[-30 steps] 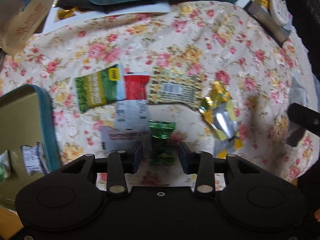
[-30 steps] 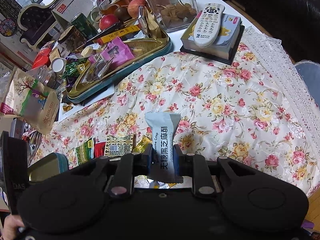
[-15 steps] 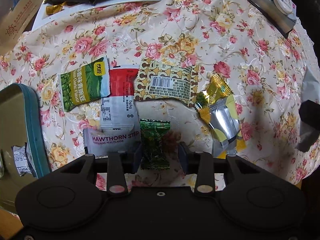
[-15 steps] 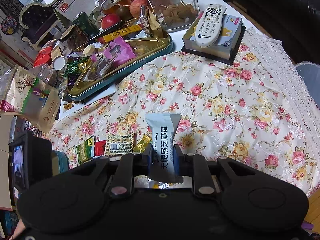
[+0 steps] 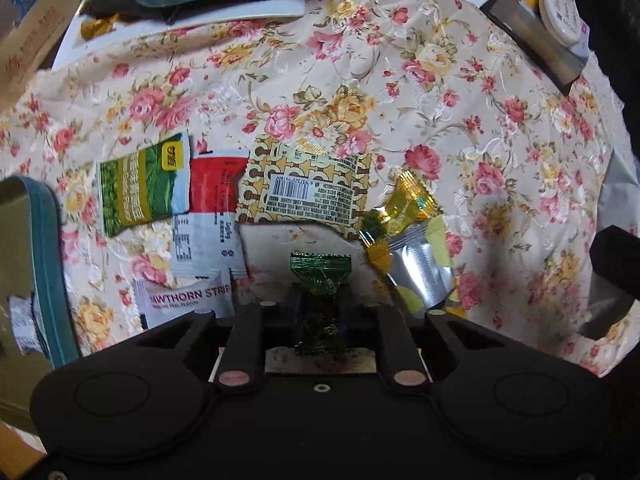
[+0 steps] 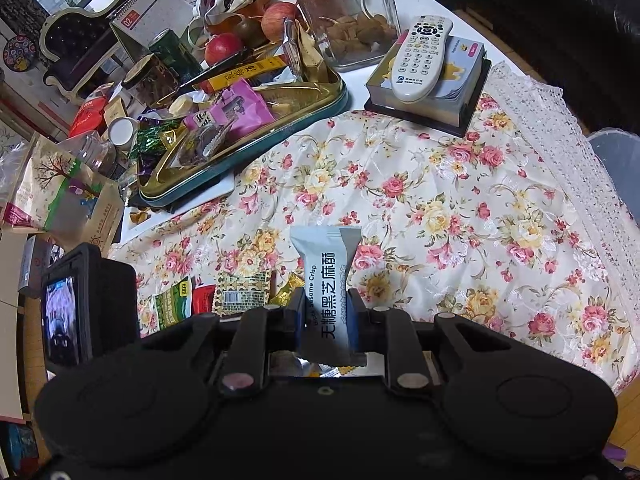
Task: Organize snacks
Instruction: 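Grasp the green-wrapped candy with the left tool while the right tool holds the white packet, then carry both snacks over the gold tray, open the left tool while the right tool releases the white packet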
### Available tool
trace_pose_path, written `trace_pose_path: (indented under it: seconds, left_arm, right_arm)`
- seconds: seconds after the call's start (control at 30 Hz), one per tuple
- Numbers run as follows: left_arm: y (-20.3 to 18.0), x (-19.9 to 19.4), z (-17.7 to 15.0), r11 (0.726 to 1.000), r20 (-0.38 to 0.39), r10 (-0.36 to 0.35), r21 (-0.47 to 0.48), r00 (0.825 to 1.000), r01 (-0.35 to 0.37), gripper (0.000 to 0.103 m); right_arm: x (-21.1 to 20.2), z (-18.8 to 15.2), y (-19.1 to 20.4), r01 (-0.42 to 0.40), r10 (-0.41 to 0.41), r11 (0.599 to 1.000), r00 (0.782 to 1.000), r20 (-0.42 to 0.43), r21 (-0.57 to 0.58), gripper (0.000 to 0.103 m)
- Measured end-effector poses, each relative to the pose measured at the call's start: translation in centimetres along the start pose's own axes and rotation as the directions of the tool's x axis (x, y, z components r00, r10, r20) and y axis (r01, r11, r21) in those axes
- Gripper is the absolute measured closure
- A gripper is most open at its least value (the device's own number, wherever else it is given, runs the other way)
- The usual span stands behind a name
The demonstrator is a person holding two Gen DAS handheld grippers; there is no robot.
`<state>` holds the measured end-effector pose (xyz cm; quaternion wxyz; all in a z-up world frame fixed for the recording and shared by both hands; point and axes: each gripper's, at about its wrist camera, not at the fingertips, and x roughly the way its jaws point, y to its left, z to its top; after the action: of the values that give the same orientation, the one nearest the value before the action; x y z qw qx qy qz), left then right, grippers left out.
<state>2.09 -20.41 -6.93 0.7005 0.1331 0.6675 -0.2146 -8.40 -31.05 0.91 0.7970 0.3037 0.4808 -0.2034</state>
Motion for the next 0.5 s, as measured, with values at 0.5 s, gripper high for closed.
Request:
trace_pose_path:
  seconds: [0.5]
  left_arm:
    - [6.6,-7.7,0.3,0.993,0.152,0.031,-0.113,0.988,-0.014,0.080]
  right_arm:
    - [-0.5,1.4,1.3,0.008,-0.009,1.000,0.999,0.040,0.025,0.081]
